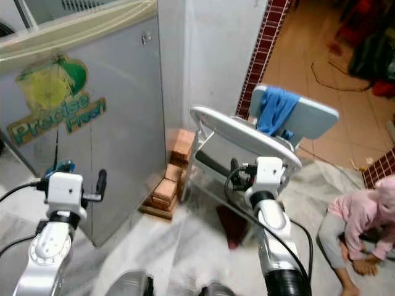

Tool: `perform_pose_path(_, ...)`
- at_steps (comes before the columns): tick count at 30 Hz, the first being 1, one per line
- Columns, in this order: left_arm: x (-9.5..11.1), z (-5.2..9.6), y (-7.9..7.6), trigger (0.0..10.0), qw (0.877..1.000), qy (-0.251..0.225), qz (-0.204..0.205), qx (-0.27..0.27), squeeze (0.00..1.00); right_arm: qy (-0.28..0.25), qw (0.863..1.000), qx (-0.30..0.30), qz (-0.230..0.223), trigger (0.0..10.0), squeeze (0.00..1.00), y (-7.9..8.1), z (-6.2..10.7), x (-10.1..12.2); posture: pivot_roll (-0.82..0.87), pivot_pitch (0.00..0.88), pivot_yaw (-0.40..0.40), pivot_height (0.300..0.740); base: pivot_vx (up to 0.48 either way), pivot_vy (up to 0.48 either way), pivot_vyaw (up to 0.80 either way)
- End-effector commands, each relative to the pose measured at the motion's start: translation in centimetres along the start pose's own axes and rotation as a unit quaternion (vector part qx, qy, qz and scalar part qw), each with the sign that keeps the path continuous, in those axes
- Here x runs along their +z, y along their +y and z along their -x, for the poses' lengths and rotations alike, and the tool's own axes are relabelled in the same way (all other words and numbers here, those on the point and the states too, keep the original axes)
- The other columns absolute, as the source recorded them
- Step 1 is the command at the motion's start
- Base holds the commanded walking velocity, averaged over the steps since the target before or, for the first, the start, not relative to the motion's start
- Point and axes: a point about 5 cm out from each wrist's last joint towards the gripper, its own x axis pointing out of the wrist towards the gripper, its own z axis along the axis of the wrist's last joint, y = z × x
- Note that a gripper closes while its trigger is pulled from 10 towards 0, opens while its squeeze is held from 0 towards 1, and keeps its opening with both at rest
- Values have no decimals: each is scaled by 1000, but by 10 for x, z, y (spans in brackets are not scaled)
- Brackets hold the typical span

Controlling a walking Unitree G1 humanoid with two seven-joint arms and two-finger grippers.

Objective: Restocking fridge

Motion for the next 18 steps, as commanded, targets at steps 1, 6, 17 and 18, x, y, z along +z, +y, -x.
perform_pose_path(1, -4, 2, 2, 10000, 1000, 12, -5, 1, 0, -8, 1000, 4, -1, 10000, 0, 3, 0, 3, 131, 55, -50, 740, 0, 480, 0)
perform_pose_path(6, -4, 2, -1, 10000, 1000, 11, -3, -4, 0, -4, 1000, -6, 3, 10000, 0, -2, 2, -1, 133, 55, -54, 740, 0, 480, 0)
perform_pose_path(17, 5, -6, -7, 10000, 999, -19, -10, -35, 0, 3, 1000, -22, 7, 10000, 0, -5, 2, -6, 139, 43, -60, 740, 0, 480, -145)
perform_pose_path(18, 6, -7, -8, 10000, 999, -23, -14, -40, 0, 2, 1000, -24, 6, 10000, 0, -6, 2, -6, 139, 43, -60, 740, 0, 480, -800)
